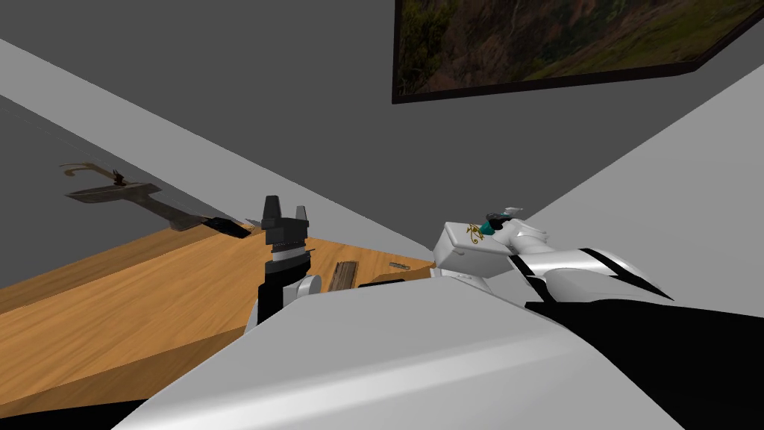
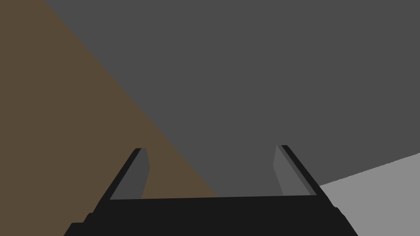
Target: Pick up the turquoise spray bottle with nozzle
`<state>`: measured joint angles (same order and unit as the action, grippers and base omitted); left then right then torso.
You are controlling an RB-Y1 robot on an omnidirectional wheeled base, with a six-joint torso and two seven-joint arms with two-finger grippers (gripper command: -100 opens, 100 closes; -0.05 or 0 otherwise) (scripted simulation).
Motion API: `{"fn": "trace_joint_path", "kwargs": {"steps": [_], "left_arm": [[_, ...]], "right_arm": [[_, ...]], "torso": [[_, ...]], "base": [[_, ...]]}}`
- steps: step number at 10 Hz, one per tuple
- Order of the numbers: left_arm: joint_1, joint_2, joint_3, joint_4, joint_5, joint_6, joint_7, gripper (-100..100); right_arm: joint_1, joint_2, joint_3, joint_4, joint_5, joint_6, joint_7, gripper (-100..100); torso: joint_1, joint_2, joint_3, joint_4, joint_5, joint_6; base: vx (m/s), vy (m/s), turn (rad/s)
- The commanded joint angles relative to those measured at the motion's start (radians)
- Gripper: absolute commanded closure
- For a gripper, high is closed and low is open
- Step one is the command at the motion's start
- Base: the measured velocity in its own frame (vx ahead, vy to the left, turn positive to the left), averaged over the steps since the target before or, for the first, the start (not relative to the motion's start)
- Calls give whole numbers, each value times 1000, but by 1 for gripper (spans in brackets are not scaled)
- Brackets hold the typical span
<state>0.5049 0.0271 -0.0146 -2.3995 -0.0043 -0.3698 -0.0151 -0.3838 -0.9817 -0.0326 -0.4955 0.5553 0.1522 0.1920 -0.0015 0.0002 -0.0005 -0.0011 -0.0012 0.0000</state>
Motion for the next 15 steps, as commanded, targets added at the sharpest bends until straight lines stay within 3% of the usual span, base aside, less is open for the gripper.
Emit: {"fn": "trace_joint_path", "kwargs": {"steps": [1, 2, 3, 4, 5, 6, 7, 10, 11, 13, 15], "left_arm": [[0, 0, 0, 0, 0, 0, 0, 0], [0, 0, 0, 0, 0, 0, 0, 0], [0, 0, 0, 0, 0, 0, 0, 0], [0, 0, 0, 0, 0, 0, 0, 0], [0, 0, 0, 0, 0, 0, 0, 0], [0, 0, 0, 0, 0, 0, 0, 0], [0, 0, 0, 0, 0, 0, 0, 0], [0, 0, 0, 0, 0, 0, 0, 0], [0, 0, 0, 0, 0, 0, 0, 0], [0, 0, 0, 0, 0, 0, 0, 0], [0, 0, 0, 0, 0, 0, 0, 0]], "right_arm": [[0, 0, 0, 0, 0, 0, 0, 100], [0, 0, 0, 0, 0, 0, 0, 0], [48, -2, -49, -9, -35, -8, 50, 100], [48, -2, -49, -9, -35, -8, 55, 100], [77, -5, -99, -22, -64, -14, 94, 100], [97, -5, -99, -22, -83, -14, 107, 100], [143, -9, -130, -35, -132, -20, 144, 100], [145, -9, -149, -35, -132, -20, 159, 100], [194, -12, -191, -48, -181, -27, 209, 100], [194, -12, -199, -37, -155, -27, 211, 100], [194, -12, -199, -48, -181, -27, 211, 100]], "torso": [[0, 0, 0, 0, 0, 0], [0, 0, 0, 0, 0, 0], [0, 0, 0, 0, 0, 0], [0, 0, 0, -1, -2, -1], [0, 0, -1, -2, -4, -1], [0, 0, -1, -3, -5, -2], [0, -1, -2, -3, -6, 0], [-3, 0, -3, -5, -11, 1], [-4, 0, -3, -5, -11, 2], [-7, -2, -4, -7, -14, 0], [-8, -2, -4, -7, -14, 1]], "base": [[0, 0, 0], [0, 0, 0], [-5, 16, 181], [-7, 15, 96], [-8, 26, 176], [-4, 20, 85], [-4, 19, 169], [-4, 14, 18], [-3, 14, 175], [-5, 12, 47], [-1, 2, -15]]}}
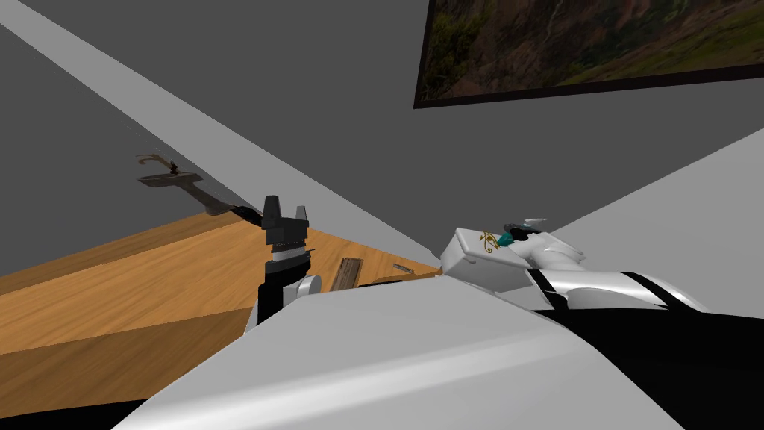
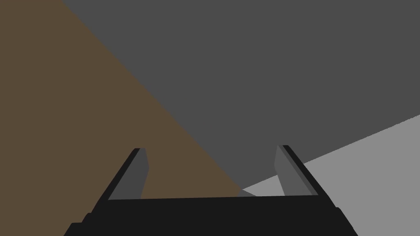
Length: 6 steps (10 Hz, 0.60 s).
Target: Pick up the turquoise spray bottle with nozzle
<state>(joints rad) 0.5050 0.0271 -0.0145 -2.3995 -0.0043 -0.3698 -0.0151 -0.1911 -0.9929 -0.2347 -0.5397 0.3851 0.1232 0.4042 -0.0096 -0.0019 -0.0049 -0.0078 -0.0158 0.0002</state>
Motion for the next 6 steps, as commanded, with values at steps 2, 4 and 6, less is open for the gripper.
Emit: {"fn": "trace_joint_path", "kwargs": {"steps": [2, 4, 6], "left_arm": [[0, 0, 0, 0, 0, 0, 0, 0], [0, 0, 0, 0, 0, 0, 0, 0], [0, 0, 0, 0, 0, 0, 0, 0]], "right_arm": [[50, -4, -47, -17, -59, -4, 51, 100], [95, -7, -97, -30, -108, -10, 104, 100], [98, -7, -97, -30, -108, -10, 104, 100]], "torso": [[0, 0, 0, 0, 0, -1], [1, -1, 0, 0, 0, -2], [0, 0, 0, 0, 0, 1]], "base": [[-6, 17, 143], [-4, 22, 130], [1, 5, -17]]}}
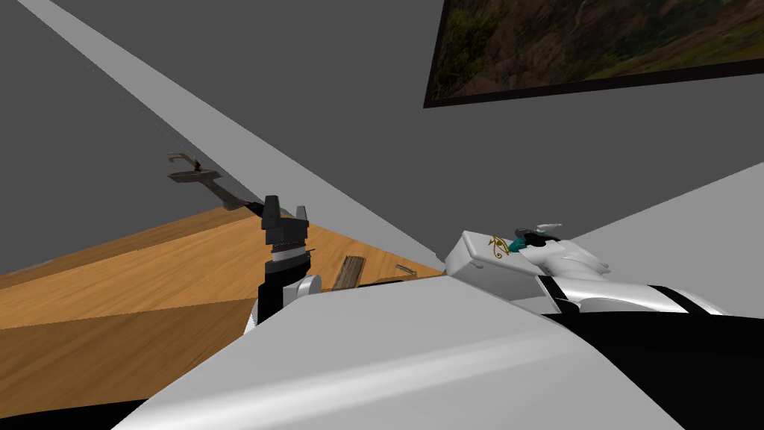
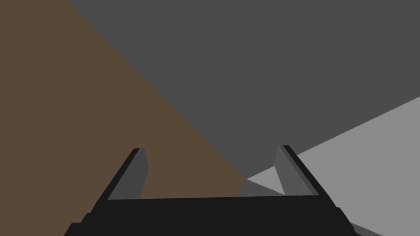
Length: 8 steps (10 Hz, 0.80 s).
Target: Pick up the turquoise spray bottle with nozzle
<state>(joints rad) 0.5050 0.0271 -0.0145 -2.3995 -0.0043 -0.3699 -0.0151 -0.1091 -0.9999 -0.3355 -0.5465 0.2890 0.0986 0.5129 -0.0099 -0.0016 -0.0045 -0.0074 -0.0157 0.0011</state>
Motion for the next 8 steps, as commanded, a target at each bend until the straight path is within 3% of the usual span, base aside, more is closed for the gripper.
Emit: {"fn": "trace_joint_path", "kwargs": {"steps": [1, 2, 3, 4, 5, 6, 7, 8], "left_arm": [[0, 0, 0, 0, 0, 0, 0, 0], [0, 0, 0, 0, 0, 0, 0, 0], [0, 0, 0, 0, 0, 0, 0, 0], [0, 0, 0, 0, 0, 0, 0, 0], [0, 0, 0, 0, 0, 0, 0, 0], [0, 0, 0, 0, 0, 0, 0, 0], [0, 0, 0, 0, 0, 0, 0, 0], [0, 0, 0, 0, 0, 0, 0, 0]], "right_arm": [[50, -4, -46, -36, -50, 9, 47, 100], [65, -4, -46, -36, -60, 9, 47, 100], [106, -7, -94, -49, -95, 2, 90, 100], [113, -7, -96, -49, -109, 2, 99, 100], [157, -10, -146, -62, -141, -4, 138, 100], [162, -10, -146, -62, -158, -4, 152, 100], [193, -13, -191, -75, -187, -10, 190, 100], [210, -13, -195, -75, -206, -10, 204, 100]], "torso": [[0, 0, 0, 0, 0, 0], [1, 0, 0, 0, 0, -2], [1, 0, 0, 0, 0, -1], [1, 0, 0, 0, 0, -1], [1, 0, 1, 1, 0, 0], [2, 1, 1, 1, 1, -1], [2, 1, 1, 1, 1, 0], [2, 0, 1, 1, 1, -2]], "base": [[-5, 16, 166], [-6, 18, 110], [-2, 25, 195], [-1, 16, 75], [-9, 23, 146], [-4, 21, 76], [-3, 32, 175], [0, 17, 98]]}}
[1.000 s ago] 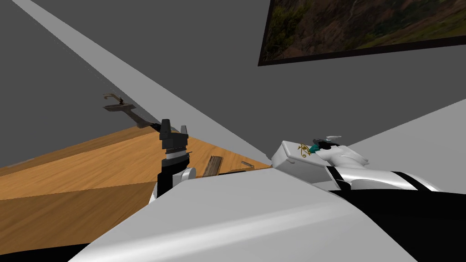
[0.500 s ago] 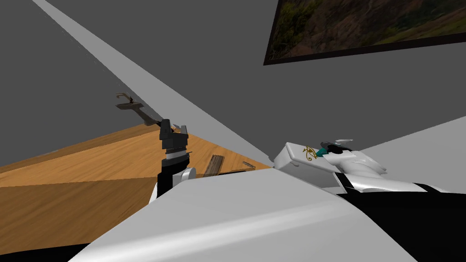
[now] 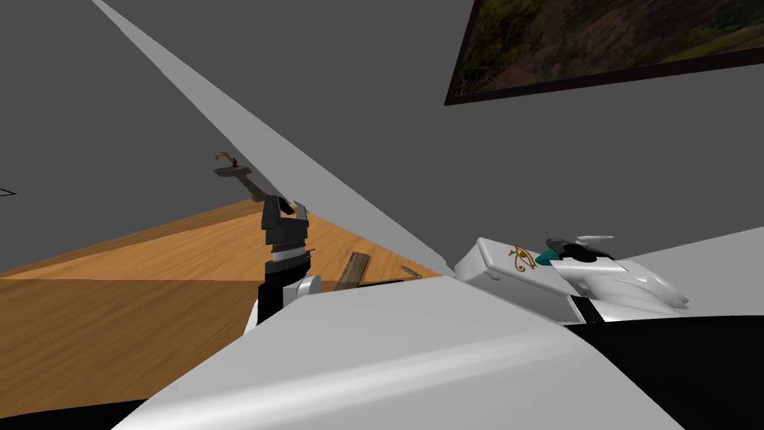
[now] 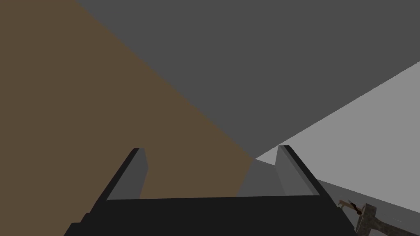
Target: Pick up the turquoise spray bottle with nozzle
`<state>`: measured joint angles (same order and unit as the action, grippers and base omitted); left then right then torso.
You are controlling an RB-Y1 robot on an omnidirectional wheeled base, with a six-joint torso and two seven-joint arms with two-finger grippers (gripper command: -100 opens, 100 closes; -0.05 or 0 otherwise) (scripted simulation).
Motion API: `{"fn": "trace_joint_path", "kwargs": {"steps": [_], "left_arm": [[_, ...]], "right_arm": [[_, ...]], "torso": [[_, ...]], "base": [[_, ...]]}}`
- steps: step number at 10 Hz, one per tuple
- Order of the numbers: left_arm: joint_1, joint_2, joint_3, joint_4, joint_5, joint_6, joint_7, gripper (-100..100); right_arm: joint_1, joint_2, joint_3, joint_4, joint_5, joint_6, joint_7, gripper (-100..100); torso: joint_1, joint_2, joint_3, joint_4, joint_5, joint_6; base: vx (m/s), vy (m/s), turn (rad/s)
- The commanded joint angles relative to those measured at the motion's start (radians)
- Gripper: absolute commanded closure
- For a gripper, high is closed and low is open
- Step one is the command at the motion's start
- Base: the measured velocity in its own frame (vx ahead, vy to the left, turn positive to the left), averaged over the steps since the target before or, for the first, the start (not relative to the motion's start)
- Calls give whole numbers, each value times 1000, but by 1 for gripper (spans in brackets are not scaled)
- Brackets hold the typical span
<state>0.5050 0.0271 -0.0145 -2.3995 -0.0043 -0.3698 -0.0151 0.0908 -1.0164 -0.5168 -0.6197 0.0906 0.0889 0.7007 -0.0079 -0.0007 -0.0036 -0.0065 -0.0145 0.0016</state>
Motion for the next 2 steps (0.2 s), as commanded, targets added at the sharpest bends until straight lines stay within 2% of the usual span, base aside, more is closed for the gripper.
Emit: {"fn": "trace_joint_path", "kwargs": {"steps": [1, 2], "left_arm": [[0, 0, 0, 0, 0, 0, 0, 0], [0, 0, 0, 0, 0, 0, 0, 0]], "right_arm": [[0, 0, 0, 0, 0, 0, 0, 100], [4, 0, -2, -3, -4, 0, 3, 0]], "torso": [[0, 0, 0, 0, 0, 0], [-1, 0, 0, 0, 0, -1]], "base": [[0, 0, 0], [0, 0, 0]]}}
